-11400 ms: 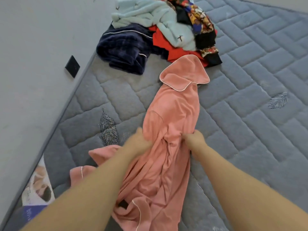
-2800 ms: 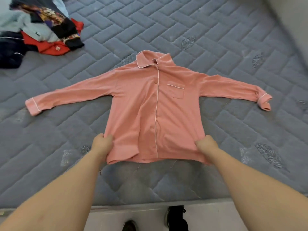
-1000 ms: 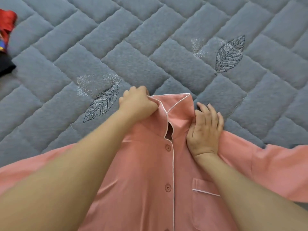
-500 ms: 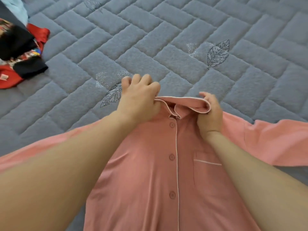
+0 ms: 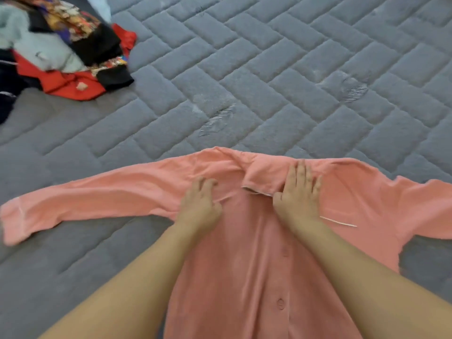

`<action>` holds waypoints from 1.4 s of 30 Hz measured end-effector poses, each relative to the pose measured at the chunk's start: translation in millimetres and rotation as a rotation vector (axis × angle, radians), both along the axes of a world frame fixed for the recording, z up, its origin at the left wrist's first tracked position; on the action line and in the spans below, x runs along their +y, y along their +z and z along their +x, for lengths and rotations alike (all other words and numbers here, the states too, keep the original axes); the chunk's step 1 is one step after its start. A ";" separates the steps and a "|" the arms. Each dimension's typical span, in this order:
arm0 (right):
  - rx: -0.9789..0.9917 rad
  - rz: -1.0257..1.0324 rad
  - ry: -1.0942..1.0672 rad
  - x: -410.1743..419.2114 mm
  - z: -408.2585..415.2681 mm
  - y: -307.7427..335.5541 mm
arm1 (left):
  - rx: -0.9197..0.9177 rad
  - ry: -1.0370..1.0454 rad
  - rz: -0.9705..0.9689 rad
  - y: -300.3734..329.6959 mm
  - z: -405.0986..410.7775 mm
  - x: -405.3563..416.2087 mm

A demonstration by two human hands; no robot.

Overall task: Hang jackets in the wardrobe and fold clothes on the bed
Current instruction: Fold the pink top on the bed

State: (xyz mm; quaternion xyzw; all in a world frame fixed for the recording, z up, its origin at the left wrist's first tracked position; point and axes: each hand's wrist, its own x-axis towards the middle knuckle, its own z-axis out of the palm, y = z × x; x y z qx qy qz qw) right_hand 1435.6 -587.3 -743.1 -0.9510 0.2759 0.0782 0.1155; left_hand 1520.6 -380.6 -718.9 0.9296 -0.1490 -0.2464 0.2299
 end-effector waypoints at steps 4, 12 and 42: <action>-0.043 0.018 0.330 101.1 44.2 7.0 | 0.047 0.828 -0.015 4.2 23.9 102.1; 0.257 0.133 0.401 279.7 98.8 -23.0 | 0.386 1.620 -0.915 23.8 67.0 241.9; 0.367 0.174 -0.093 -69.6 -123.2 40.1 | -0.170 0.286 -0.632 103.7 -5.6 -104.5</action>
